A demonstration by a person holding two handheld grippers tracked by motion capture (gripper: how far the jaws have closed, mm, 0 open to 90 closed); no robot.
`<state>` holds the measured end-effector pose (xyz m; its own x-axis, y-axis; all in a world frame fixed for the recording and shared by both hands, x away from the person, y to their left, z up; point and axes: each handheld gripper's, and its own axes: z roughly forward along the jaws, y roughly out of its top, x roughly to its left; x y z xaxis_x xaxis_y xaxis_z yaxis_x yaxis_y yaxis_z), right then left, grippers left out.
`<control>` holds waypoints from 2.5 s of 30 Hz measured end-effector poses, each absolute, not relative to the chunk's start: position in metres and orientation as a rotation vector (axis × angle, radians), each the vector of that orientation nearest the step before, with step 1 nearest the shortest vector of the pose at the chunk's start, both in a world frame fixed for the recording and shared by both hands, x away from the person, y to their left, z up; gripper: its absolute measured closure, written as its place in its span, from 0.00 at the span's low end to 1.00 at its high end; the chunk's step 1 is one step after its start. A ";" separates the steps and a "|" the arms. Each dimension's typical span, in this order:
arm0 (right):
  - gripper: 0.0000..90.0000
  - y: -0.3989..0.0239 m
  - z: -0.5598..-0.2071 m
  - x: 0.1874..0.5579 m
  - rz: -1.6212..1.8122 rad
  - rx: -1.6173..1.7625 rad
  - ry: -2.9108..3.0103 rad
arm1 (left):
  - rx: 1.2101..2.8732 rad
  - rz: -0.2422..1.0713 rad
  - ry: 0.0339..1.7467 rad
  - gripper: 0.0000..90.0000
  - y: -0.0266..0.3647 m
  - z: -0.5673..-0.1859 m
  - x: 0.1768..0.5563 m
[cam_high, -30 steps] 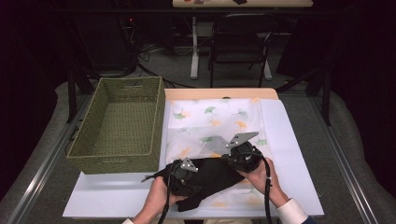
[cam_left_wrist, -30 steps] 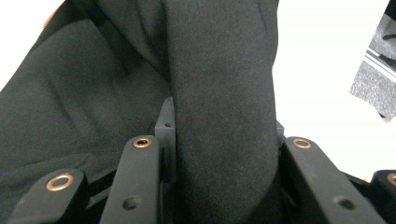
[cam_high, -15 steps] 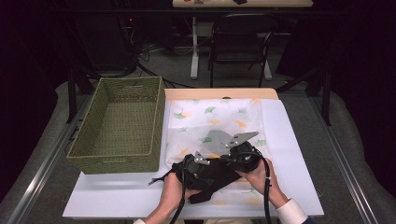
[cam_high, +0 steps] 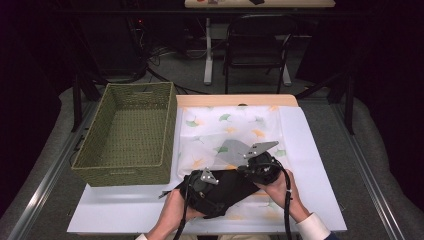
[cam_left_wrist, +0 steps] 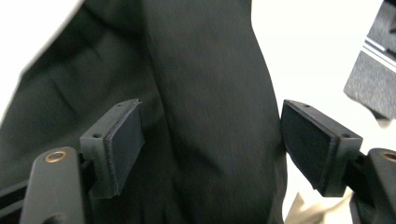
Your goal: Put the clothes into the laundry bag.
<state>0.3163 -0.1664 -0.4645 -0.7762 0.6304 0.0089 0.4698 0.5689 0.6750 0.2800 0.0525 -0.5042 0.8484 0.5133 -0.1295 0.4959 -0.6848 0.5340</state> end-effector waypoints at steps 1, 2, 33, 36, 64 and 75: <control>0.98 -0.167 -0.464 0.316 1.004 0.916 2.569 | 2.460 0.038 0.724 0.22 0.053 -0.505 0.279; 0.98 -0.167 -0.464 0.316 1.003 0.915 2.569 | 2.478 0.022 0.720 0.22 0.054 -0.505 0.278; 0.98 -0.161 -0.459 0.312 1.032 0.906 2.580 | 2.351 0.089 0.821 0.76 0.029 -0.523 0.288; 0.98 -0.162 -0.461 0.313 1.028 0.911 2.584 | 2.368 0.084 0.812 0.60 0.033 -0.524 0.290; 0.98 -0.162 -0.462 0.314 1.039 0.914 2.590 | 2.310 0.105 0.844 0.83 0.023 -0.525 0.306; 0.98 -0.165 -0.463 0.315 1.035 0.925 2.591 | 2.369 0.119 0.822 0.36 0.038 -0.520 0.292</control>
